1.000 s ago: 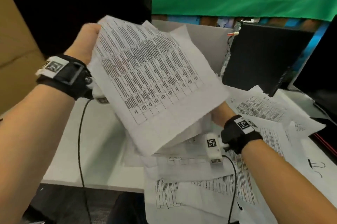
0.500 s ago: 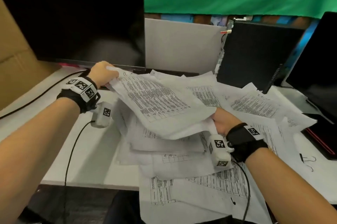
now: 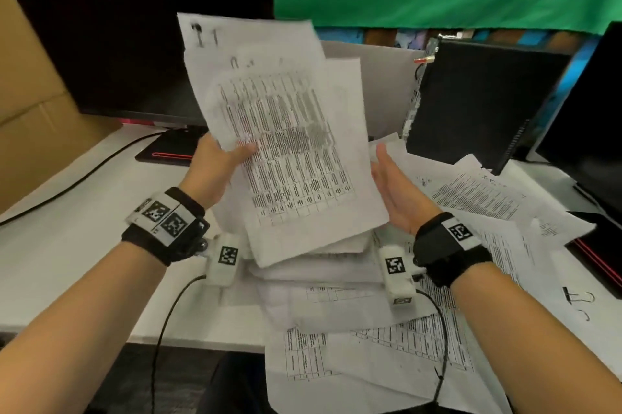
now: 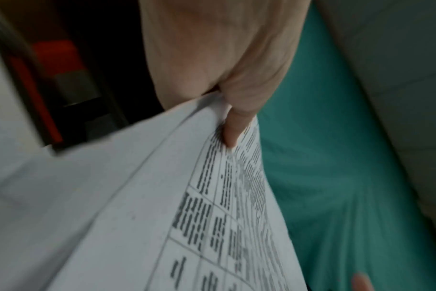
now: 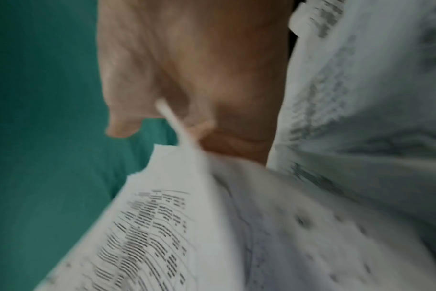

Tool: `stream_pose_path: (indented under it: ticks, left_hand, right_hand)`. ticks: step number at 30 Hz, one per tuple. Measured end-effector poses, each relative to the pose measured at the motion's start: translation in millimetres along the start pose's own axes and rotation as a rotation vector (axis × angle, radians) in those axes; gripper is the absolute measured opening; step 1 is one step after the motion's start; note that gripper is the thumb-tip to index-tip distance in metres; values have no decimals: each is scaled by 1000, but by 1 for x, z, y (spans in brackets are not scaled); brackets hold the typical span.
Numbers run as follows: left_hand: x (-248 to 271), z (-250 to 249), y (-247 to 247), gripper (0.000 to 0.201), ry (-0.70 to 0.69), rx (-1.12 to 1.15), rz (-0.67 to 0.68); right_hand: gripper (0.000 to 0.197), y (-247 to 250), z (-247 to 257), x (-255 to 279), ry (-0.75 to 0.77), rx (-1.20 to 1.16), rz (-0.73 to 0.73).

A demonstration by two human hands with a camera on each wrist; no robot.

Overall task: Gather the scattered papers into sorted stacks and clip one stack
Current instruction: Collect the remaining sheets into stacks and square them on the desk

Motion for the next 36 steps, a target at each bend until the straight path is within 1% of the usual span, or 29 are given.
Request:
stream_pose_path:
  ticks: [1,2,3,4,5,6,8,9,12,13,15,17,18,19,20,21,22,23,24,26,27,28,30,31,32,33,34,35,36]
  left_hand:
    - [0,-10,-6,39,-89,-40,24]
    - [0,-18,-13,41,-176,-62,55]
    - [3,-29,-23,44,-249,-72,89]
    - [4,-37,-30,50,-320,-70,110]
    - [5,-43,-36,55,-369,-62,118]
    - [4,-50,-39,59,-403,-44,113]
    - [1,-55,-39,64,-410,-7,83]
    - [-1,-53,-38,66,-386,11,73]
    - [-4,-37,-48,74,-268,-6,104]
    - [-3,-35,-58,73,-264,-40,103]
    - [1,-42,-82,62,-353,-84,59]
    - [2,-65,-99,44,-539,-80,-37]
    - [3,-78,-102,34,-650,-87,-97]
    - [4,-90,-102,29,-746,-90,-139]
    - [5,-98,-99,27,-804,-83,-165]
    - [3,-99,-93,27,-811,-77,-172]
    - [0,-93,-86,26,-766,-90,-164]
    - [-3,-80,-78,27,-675,-124,-146]
    - [-5,-62,-70,29,-554,-161,-119]
    - [-3,-20,-57,38,-324,-217,-63]
    - [0,-5,-56,40,-256,-228,-43]
    - [4,4,-58,40,-231,-225,-30]
    - [9,2,-69,34,-284,-157,-33]
    - [10,-7,-75,30,-344,-108,-61]
    - [11,-18,-80,25,-411,-63,-88]
    - [10,-29,-84,20,-466,-29,-103]
    - [9,-37,-86,18,-509,0,-97]
    - [9,-42,-87,17,-528,17,-79]
    - [7,-40,-86,19,-504,15,-48]
  right_hand:
    - [57,0,13,1,63,61,19]
    - [42,-1,25,3,132,145,24]
    - [32,-1,37,3,200,247,-35]
    - [31,1,46,2,260,340,-129]
    - [34,4,57,2,312,380,-210]
    - [37,6,67,2,356,370,-245]
    - [41,9,84,6,409,334,-242]
    - [42,12,87,8,405,320,-236]
    - [37,10,80,7,324,275,-263]
    - [33,4,79,5,330,260,-291]
    - [26,-14,88,5,395,255,-396]
    - [13,-28,112,12,516,248,-481]
    - [10,-31,124,17,587,249,-500]
    - [9,-31,135,22,656,254,-510]
    - [10,-29,142,27,704,261,-515]
    - [11,-26,143,30,716,274,-525]
    - [10,-23,137,30,688,291,-523]
    - [10,-19,124,27,630,299,-501]
    - [18,-15,106,22,544,302,-463]
    - [42,-10,63,13,350,329,-392]
    - [45,-10,43,11,270,339,-357]
    - [40,-13,29,10,215,333,-328]
    - [24,-20,24,11,214,259,-337]
    - [22,-22,32,10,258,210,-377]
    - [23,-24,43,10,317,165,-419]
    - [29,-23,55,10,382,122,-446]
    - [39,-21,65,11,431,88,-461]
    - [46,-18,69,10,457,64,-453]
    - [46,-14,66,9,445,55,-431]
Point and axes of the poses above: each hand's wrist, its own x-axis away from the middle knuckle, its own y-axis out of the back of the hand, z = x × y, the point moved 2 cm from there along -x, towards the middle knuckle, and after that the axes turned 9 degrees about x, right-handed, at the moved point
